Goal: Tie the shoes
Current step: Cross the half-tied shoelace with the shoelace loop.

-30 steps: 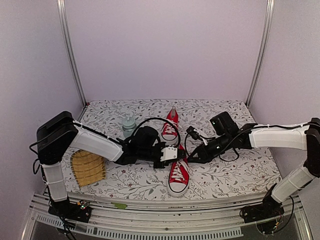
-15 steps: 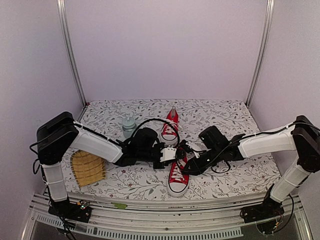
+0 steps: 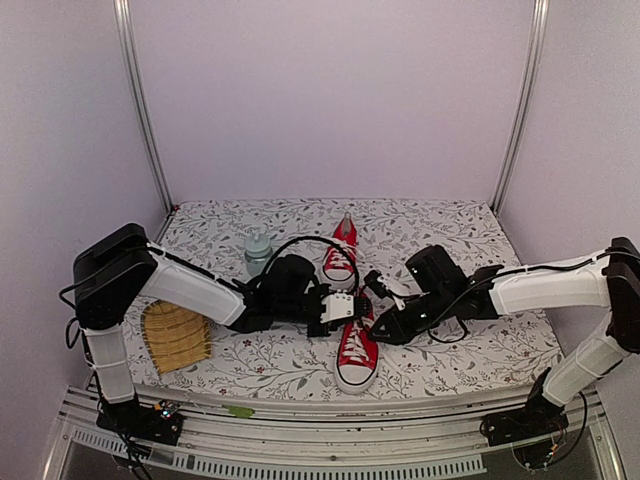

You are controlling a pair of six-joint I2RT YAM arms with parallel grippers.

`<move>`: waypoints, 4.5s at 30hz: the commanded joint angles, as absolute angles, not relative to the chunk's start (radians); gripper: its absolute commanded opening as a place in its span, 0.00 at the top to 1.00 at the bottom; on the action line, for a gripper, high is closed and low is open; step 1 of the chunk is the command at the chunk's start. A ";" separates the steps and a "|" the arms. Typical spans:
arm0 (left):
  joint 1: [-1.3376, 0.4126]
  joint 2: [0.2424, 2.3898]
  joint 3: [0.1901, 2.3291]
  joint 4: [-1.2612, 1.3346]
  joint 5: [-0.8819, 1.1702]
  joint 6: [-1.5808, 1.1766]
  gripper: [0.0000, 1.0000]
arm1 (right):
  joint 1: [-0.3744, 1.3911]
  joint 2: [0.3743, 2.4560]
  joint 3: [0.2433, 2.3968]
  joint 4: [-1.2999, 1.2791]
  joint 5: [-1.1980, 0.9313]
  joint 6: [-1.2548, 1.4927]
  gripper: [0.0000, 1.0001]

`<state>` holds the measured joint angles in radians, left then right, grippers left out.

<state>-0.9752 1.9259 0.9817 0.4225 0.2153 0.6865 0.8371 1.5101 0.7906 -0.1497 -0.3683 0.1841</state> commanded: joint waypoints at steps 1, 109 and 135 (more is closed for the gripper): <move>-0.988 1.930 0.972 0.451 0.212 0.679 0.84 | 0.836 1.488 0.744 -0.190 -0.334 0.207 0.72; -0.984 1.928 0.907 0.565 0.211 0.526 0.75 | 0.684 1.686 0.898 0.041 -0.647 0.079 0.67; -1.001 1.788 0.737 0.768 0.246 0.680 0.41 | 0.670 1.756 0.933 -0.001 -0.672 0.022 0.99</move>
<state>-0.9775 1.8751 0.8070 0.6369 0.2188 0.5861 0.6800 1.7882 0.9379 0.0078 -0.6754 0.0185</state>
